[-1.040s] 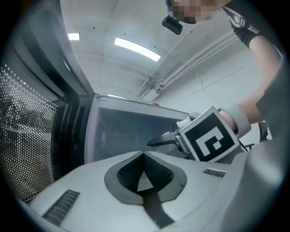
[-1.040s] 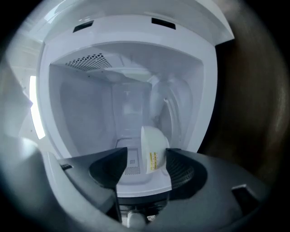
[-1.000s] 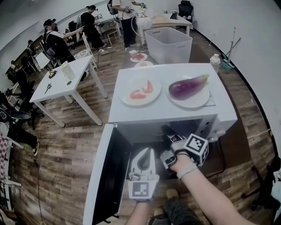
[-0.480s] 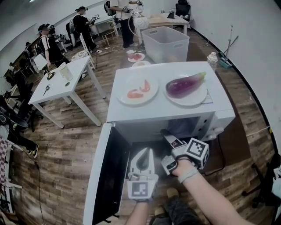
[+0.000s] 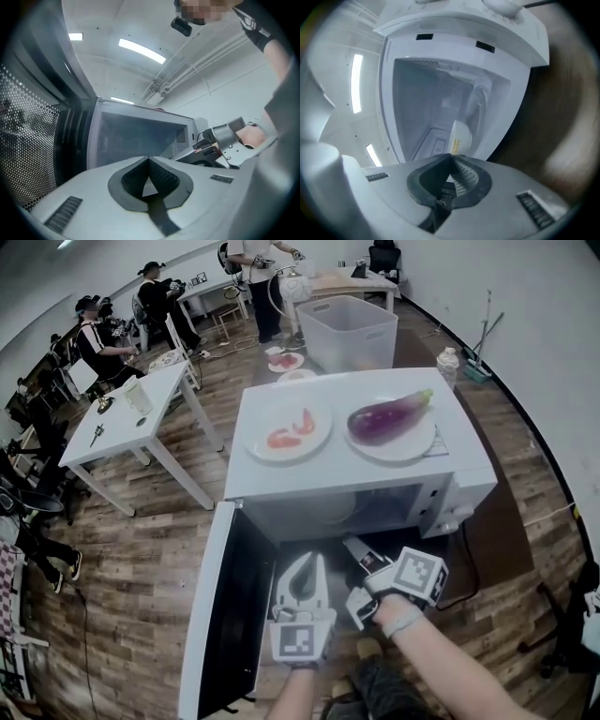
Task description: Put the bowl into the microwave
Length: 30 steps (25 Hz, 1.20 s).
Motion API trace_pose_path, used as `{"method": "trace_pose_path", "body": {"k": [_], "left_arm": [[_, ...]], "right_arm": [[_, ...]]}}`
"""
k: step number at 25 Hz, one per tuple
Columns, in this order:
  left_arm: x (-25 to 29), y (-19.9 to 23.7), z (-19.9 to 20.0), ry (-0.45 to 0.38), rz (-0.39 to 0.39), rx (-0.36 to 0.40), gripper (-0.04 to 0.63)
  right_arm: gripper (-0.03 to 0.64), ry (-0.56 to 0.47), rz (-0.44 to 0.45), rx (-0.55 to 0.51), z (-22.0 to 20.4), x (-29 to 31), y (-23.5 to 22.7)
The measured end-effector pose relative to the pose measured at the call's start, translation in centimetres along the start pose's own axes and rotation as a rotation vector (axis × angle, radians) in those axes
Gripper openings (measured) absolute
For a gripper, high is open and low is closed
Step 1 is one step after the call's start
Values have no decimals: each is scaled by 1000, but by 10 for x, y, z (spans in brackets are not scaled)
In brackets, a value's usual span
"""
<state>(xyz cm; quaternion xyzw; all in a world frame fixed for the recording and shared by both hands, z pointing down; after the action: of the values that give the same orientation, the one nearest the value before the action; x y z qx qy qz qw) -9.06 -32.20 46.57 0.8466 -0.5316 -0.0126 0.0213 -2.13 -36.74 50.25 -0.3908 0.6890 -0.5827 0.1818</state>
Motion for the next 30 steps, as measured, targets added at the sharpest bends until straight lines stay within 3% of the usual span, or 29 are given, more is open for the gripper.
{"method": "trace_pose_path", "body": {"k": [3, 5, 7, 10, 14, 21, 30], "left_arm": [[1, 0, 0, 1, -3, -7, 0], [2, -2, 1, -2, -6, -18, 0], [2, -3, 2, -6, -12, -22, 0], [2, -4, 3, -8, -23, -12, 0], [0, -9, 5, -5, -38, -20, 0], [-9, -21, 10, -1, -78, -13, 0], [-29, -35, 21, 28, -117, -44, 0]], "right_arm": [[3, 2, 133, -60, -2, -1, 19], [3, 2, 168, -57, -5, -5, 24], [2, 4, 126, -105, -5, -12, 15], [2, 30, 59, -283, -7, -22, 4], [2, 54, 108, -526, -14, -33, 20], [0, 133, 172, -799, -30, -57, 40], [0, 115, 106, -935, -28, -95, 48]]}}
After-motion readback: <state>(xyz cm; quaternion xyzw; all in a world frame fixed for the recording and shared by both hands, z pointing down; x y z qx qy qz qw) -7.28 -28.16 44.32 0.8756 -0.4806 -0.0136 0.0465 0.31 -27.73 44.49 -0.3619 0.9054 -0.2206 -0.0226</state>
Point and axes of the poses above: the fingertips, and each gripper's own axes: x forward along the fingers, y to its left, z out of its top, the point moved 1 cm from there along -x, backward along the fingers, and after that the axes turned 6 degrees about -z, right-handed, at the moved point
